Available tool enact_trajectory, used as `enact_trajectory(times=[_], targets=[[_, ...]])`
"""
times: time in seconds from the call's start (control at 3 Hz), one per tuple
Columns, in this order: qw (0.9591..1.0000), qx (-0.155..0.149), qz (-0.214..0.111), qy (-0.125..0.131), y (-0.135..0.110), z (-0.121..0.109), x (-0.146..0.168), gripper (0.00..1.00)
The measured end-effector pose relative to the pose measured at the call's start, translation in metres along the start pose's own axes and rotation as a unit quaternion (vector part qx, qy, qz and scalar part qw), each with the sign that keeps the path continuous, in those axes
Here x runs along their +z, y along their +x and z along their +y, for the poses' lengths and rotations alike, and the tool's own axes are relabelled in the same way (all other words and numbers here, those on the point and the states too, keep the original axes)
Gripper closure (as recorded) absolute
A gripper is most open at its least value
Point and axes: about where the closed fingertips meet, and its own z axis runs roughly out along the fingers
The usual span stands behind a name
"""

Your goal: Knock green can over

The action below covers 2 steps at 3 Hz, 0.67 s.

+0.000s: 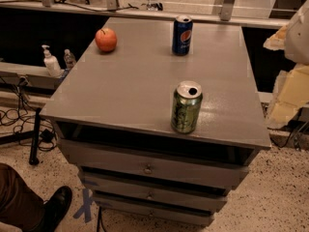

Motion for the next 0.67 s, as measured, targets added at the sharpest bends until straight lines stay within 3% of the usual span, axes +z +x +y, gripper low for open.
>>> enact_trajectory(times=[0.67], targets=[[0.9999,0.005,-0.010,0.003,-0.0022,0.0028,0.0005,0.00]])
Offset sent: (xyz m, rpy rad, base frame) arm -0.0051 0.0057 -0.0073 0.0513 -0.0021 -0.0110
